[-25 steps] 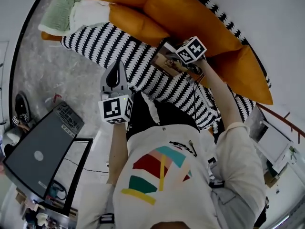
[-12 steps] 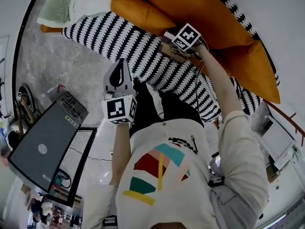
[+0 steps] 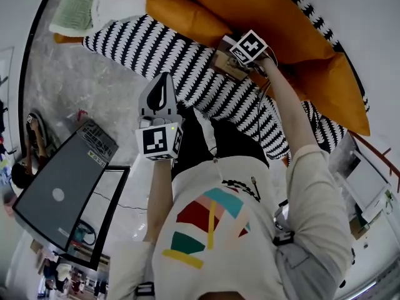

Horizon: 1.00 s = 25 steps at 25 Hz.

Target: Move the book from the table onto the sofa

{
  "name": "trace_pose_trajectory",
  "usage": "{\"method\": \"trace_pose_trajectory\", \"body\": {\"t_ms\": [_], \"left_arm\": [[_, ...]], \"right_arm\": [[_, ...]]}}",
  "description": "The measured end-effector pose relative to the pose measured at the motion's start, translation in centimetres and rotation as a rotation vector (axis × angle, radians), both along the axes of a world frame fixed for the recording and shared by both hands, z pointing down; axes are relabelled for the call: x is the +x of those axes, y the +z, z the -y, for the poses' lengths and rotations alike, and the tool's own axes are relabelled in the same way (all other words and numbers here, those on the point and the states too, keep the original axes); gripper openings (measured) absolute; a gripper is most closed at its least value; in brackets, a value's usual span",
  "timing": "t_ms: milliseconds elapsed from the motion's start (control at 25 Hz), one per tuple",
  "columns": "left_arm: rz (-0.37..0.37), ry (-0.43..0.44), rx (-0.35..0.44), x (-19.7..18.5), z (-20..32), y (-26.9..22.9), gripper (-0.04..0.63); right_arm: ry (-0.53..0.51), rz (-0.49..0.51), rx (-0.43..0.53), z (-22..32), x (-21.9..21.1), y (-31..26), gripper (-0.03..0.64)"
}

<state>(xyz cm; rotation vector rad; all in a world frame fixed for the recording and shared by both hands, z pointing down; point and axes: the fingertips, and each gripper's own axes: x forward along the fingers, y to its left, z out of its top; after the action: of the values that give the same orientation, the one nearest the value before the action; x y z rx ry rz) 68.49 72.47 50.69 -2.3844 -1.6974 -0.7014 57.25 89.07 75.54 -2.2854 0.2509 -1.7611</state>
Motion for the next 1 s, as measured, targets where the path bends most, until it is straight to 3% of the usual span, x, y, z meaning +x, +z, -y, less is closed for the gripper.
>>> {"method": "trace_pose_trajectory", "body": {"t_ms": [200,280,600,840,1000], "left_arm": [[-0.010,0.007,-0.014,0.1,-0.2,-0.8,0.006],[-0.014,0.013,-0.026,-0.1,-0.5,-1.3,0.006],[-0.054,0.049,-0.089,-2.8,-1.4,-4.4,0.006],[-0.096,0.096,-0.173,-3.8,-4.0,-7.4,0.006],[-0.089,0.103,-0.215,-6.0,-5.2,-8.9,0.006]], "right_arm": [[0.051,-0.053,-0.130,-2.0,0.5,-0.9,0.201],[0.093,-0.095,-0.161,-3.2,1.0,-1.8,0.272],[0.164,-0.214,-0.201,-5.3,1.1,-7.6,0.276],[0.283,-0.441,-0.232,-7.8,1.2,-16.7,0.276],[0.450,-0.562,-0.216,-7.3,-2.3,-22.9,0.276]]}}
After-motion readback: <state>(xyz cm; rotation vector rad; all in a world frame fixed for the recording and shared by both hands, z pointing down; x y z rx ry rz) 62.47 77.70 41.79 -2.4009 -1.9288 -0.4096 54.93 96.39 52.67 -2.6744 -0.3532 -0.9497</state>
